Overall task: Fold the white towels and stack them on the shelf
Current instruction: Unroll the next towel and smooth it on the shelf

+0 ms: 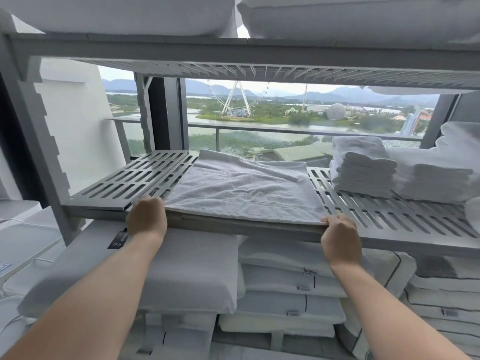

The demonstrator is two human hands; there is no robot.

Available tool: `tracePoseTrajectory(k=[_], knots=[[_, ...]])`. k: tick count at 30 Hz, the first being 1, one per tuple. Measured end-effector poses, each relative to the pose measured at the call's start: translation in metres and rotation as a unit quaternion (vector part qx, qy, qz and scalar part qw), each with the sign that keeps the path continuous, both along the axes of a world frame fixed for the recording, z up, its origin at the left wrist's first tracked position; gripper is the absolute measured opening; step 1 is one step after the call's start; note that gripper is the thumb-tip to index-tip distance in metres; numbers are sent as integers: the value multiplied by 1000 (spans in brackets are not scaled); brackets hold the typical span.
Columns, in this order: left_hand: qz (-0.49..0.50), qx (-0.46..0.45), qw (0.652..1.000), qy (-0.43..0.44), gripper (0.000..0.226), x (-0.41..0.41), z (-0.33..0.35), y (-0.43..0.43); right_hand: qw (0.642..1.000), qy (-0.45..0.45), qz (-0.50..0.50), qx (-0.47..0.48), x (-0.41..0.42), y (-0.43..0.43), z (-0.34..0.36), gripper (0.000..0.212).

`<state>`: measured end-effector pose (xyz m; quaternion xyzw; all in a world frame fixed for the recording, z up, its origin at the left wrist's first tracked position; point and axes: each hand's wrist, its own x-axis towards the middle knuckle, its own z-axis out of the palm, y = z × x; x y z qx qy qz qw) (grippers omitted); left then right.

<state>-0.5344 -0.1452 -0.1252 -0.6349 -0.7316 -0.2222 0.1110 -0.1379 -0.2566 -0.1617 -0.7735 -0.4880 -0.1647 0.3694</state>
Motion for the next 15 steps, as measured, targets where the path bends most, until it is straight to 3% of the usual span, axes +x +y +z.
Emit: tracePoseTrajectory(k=[10, 15], knots=[[21, -25, 996, 82, 32, 7, -3, -9, 999, 10, 33, 3, -1, -10, -3, 35], [-19, 31, 994, 105, 27, 38, 4, -11, 999, 20, 41, 10, 4, -6, 3, 28]])
